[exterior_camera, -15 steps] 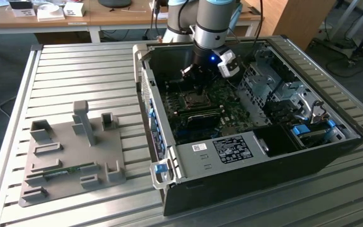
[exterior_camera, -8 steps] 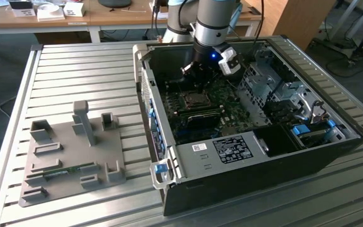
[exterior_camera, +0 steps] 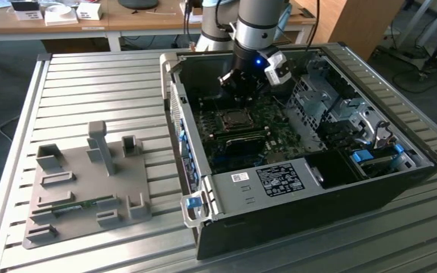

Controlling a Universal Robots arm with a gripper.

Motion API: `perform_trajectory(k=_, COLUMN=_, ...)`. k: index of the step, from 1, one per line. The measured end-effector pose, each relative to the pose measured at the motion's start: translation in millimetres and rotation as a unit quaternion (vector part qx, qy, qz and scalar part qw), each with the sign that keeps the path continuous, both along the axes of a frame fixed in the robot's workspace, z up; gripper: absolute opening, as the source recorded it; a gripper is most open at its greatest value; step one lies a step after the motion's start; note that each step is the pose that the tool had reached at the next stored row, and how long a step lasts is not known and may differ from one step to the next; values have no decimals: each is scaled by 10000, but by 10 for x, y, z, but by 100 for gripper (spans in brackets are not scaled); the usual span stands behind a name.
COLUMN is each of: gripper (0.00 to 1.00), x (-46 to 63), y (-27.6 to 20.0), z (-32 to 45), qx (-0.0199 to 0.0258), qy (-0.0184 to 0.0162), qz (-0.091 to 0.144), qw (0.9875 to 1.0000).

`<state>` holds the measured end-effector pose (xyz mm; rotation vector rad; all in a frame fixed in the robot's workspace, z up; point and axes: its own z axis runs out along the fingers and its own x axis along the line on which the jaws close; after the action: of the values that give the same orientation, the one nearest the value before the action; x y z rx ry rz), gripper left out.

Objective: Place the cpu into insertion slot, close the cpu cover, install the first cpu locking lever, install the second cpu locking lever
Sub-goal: 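Install the first cpu locking lever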

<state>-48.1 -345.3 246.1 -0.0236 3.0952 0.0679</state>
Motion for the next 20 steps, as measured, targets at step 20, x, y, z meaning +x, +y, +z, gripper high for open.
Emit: perform_trajectory(k=20, gripper=11, x=-68, y=0, z=19, qx=0, qy=0, qz=0, qw=10000)
